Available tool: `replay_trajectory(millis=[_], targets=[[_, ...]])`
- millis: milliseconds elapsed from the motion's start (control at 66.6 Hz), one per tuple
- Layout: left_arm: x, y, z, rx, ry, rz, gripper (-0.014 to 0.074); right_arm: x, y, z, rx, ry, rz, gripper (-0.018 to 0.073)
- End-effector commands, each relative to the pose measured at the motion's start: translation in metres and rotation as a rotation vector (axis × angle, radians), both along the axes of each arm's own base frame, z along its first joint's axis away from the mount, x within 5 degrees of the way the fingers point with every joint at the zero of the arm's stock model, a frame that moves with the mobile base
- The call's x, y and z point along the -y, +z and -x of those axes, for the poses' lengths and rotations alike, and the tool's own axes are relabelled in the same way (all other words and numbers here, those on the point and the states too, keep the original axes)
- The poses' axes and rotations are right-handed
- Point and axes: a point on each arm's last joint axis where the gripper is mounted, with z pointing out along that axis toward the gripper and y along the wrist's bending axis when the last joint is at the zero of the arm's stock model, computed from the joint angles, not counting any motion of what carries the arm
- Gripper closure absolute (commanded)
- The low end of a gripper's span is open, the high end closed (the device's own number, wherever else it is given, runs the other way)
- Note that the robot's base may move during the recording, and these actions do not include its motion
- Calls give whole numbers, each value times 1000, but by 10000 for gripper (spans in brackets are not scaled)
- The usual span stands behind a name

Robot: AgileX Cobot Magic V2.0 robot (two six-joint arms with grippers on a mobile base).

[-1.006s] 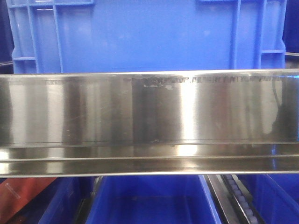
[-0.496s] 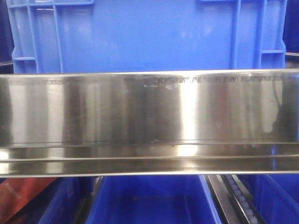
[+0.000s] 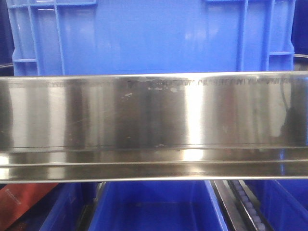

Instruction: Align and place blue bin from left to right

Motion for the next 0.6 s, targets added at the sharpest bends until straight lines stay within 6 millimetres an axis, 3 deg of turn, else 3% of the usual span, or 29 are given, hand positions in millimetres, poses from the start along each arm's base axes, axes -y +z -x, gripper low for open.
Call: replay_trajectory(millis=[0,120,285,586], targets=[[-1,0,2,7,-4,7,707,1,2,0,28,-8,-11,638],[-7,-3,8,75,57,-97,707,1,2,0,28,-8,-11,638],[-22,-31,20,113,210,-168,707,1,2,0,28,-8,-11,638],[-38,-78,30,-23,467,-307,707,1,2,0,28,-8,-11,638]])
